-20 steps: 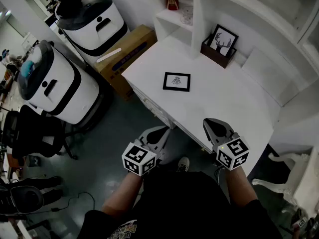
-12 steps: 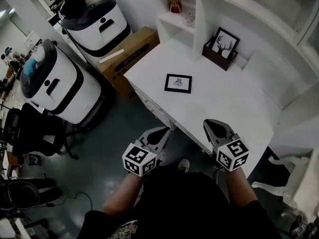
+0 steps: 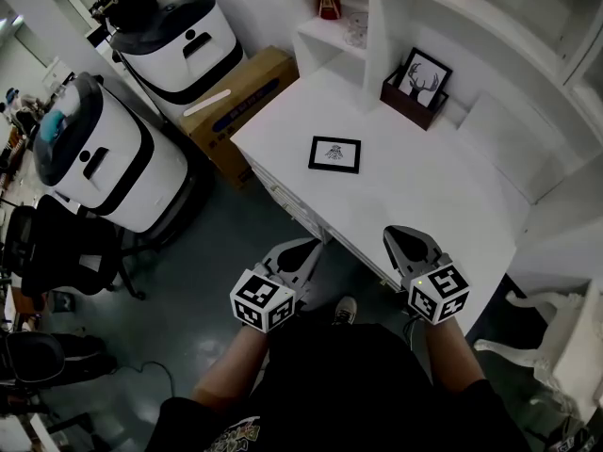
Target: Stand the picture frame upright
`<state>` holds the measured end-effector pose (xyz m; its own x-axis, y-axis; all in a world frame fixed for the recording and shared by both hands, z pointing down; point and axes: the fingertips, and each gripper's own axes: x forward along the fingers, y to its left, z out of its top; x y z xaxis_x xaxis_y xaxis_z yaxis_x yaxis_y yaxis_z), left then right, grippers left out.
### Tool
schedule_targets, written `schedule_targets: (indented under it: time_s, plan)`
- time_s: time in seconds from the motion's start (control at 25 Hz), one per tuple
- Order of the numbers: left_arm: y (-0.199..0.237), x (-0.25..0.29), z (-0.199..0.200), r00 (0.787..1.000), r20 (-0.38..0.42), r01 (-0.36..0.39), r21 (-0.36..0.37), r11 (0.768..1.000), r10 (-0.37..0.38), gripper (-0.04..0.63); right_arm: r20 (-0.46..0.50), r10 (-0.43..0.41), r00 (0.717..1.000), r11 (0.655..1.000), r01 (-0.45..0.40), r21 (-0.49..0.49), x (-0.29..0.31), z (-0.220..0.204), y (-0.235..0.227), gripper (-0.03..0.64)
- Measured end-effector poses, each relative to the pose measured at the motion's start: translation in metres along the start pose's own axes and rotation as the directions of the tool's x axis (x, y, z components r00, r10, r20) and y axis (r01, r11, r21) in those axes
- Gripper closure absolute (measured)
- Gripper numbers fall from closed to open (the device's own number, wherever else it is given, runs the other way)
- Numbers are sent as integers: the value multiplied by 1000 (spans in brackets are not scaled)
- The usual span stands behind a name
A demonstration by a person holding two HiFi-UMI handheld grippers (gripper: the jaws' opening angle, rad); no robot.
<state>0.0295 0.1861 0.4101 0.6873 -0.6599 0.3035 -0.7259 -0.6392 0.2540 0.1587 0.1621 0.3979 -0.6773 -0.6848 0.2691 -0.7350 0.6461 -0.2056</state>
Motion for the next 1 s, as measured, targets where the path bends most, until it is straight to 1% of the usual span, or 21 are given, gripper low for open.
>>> schedule_targets:
  time_s: [0.2,0.48,1.0]
  plan:
    - [4,-1,-1,1000,-9,1,-2,1000,-1,591,4,-8,1000,1000,8,27,2,-1,-1,614]
    - [15,-2,-1,1000,-18,17,-4,1000,-17,590,5,-30,1000,999,30,37,12,1,-1,614]
    - [62,-19,16,998,-29,50,17,999,-49,591,5,-77,997,996,76,53,53,15,17,614]
